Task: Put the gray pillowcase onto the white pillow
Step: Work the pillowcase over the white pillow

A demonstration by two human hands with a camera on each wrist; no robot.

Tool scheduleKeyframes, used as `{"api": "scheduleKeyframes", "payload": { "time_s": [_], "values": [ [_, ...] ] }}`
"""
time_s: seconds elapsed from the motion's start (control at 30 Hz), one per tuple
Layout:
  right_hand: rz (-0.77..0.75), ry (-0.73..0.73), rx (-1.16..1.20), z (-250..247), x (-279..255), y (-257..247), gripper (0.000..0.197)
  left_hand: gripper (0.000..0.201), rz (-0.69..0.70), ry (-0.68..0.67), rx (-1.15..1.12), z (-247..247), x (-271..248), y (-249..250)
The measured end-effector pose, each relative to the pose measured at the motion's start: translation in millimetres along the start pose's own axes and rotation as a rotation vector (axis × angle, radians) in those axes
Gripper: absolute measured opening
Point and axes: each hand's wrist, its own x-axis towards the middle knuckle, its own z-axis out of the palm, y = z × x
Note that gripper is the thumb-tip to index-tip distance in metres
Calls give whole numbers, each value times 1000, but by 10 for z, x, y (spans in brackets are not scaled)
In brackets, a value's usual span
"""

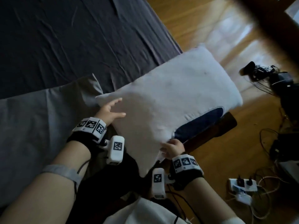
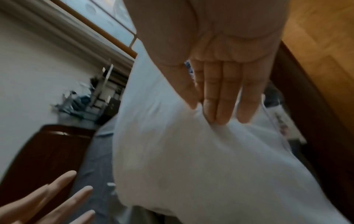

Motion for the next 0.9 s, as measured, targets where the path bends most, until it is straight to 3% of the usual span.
{"api": "scheduleKeyframes", "payload": {
  "time_s": [0.13,0.23,0.37,0.5,0.73,0.83,0.9],
  "values": [
    [-56,85,-333,174,102,107,50,64,-172,49,-78,-167,-442,-558],
    [-230,109,-656,231,-164,-131,27,54,-266,105,-153,-303,-693,-831],
    [-566,-100,-832,608,-457,-557,17,42,-285,206,-250,-396,-823,-997],
    [-750,-255,-874,1241,-395,-952,21,35,-295,298,-355,-510,-821,-1068],
    [-866,-318,-1119,2174,247,-1218,53,24,-355,413,-490,-598,-490,-1241],
    [-857,-251,-1383,2259,537,-1219,69,23,-352,456,-451,-571,-277,-1270],
    [-809,-268,-1405,2203,751,-1236,81,32,-325,438,-407,-541,-95,-1267]
  ]
}}
